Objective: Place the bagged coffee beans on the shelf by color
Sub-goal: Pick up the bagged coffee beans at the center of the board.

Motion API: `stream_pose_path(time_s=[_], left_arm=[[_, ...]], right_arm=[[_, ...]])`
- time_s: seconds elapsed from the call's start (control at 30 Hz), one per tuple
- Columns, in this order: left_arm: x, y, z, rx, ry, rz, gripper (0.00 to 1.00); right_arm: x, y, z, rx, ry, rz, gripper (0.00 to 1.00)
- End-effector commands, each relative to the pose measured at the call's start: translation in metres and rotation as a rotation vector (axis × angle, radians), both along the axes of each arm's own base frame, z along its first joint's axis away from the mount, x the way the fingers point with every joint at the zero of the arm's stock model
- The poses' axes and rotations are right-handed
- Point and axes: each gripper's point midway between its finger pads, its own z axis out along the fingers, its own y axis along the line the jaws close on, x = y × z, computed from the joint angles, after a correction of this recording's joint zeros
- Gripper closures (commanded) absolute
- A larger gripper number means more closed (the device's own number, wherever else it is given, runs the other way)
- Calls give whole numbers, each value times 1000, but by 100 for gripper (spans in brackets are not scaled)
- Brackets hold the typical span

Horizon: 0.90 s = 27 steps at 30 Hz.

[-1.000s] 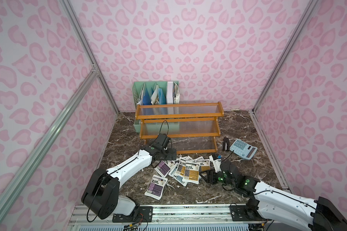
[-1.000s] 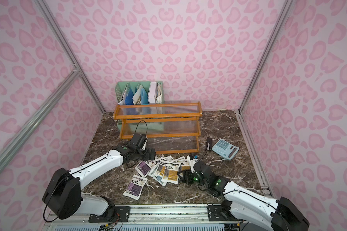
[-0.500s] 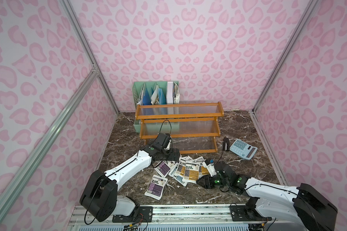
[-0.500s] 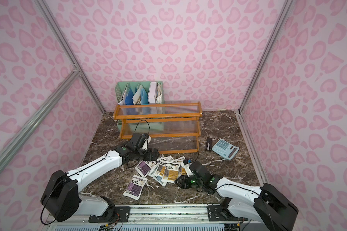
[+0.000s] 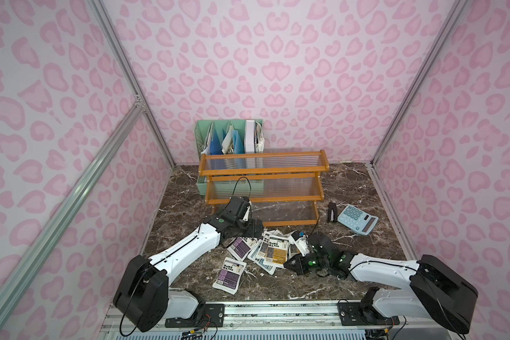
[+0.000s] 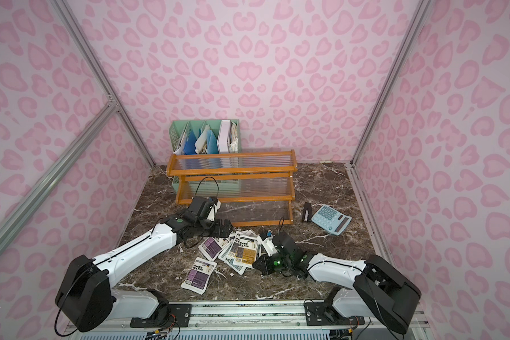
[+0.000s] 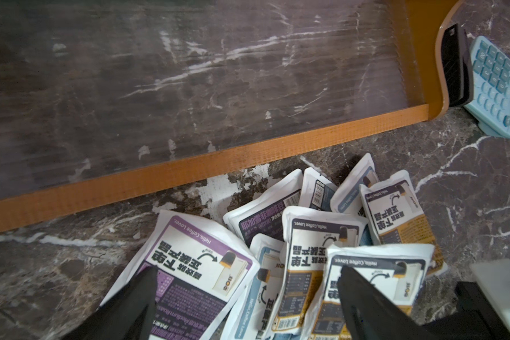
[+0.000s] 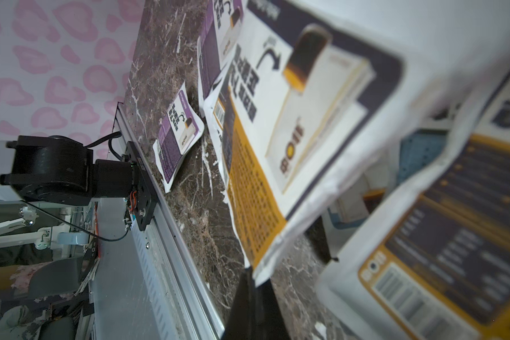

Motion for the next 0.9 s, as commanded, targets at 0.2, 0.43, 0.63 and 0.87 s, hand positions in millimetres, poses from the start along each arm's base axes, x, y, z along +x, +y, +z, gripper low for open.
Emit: stream_pose_path(time_s=[0.2, 0.43, 0.63, 0.87], left_arm=[[-25, -29, 53, -360, 60, -226, 5], [-50, -37, 88, -526, 65, -357, 8], [-64, -40, 109, -580, 65, -418, 8], [-61, -41, 105, -585, 86, -415, 8]], right_arm=[[6, -9, 55, 84, -116, 19, 100], [18, -15, 100, 156, -180, 38, 100], [27, -5, 135, 189, -246, 78, 100], [42, 9, 168, 268, -309, 78, 100]])
